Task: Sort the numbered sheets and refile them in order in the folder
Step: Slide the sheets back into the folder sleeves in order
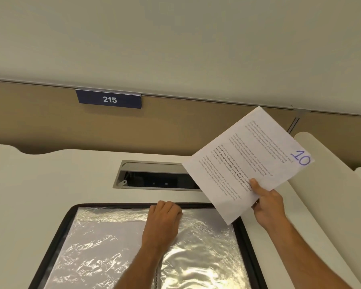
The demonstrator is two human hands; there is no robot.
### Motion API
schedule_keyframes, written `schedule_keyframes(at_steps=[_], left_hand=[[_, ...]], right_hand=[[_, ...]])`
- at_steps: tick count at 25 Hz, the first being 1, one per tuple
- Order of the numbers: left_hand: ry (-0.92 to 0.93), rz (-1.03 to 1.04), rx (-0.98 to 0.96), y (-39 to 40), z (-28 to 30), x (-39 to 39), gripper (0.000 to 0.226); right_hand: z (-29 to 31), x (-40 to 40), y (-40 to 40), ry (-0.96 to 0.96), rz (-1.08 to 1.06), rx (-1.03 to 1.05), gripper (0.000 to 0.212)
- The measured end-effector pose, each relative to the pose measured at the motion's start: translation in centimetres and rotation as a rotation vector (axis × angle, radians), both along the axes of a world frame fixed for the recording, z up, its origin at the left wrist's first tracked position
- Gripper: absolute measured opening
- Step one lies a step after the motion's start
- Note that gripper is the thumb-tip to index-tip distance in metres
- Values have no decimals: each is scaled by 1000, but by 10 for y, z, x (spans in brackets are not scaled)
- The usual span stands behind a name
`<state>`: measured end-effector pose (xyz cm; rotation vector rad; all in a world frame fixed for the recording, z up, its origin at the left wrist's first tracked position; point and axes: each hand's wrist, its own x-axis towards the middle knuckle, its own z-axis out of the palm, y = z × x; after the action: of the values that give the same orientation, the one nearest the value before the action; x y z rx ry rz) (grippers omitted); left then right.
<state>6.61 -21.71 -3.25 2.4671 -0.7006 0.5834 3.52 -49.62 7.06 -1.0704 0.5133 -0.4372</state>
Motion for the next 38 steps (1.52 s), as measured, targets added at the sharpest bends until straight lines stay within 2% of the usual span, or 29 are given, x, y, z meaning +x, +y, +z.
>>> schedule_keyframes(at_steps=[4, 6, 11, 13, 17, 23, 29, 32, 34, 38], left_hand=[[78, 6, 60, -2, -2, -3, 7], [98, 4, 62, -2, -3, -4, 10], [44, -23, 68, -1, -2, -4, 14], [38, -24, 89, -1, -4, -5, 12], [41, -20, 99, -1, -10, -4, 12], [43, -9, 158, -1, -11, -4, 16], [60, -5, 139, -1, -6, -6, 16], [69, -5, 162, -1, -7, -5, 19], [70, -17, 196, -1, -9, -4, 22], [53, -14, 149, 0, -2, -6, 12]], right_hand=[[6, 8, 6, -35, -8, 15, 29], [8, 11, 9, -51, 9, -1, 28], [13, 24, 22, -107, 62, -49, 26], [11, 29, 29, -124, 91, -104, 35], [0, 35, 37, -179, 142, -130, 65], [-16, 35, 41, -94, 198, -70, 55], [-23, 39, 36, -70, 121, 32, 52], [-30, 37, 40, -69, 156, -22, 72], [-38, 34, 39, -81, 208, -76, 76], [-52, 32, 26, -16, 291, -192, 91]])
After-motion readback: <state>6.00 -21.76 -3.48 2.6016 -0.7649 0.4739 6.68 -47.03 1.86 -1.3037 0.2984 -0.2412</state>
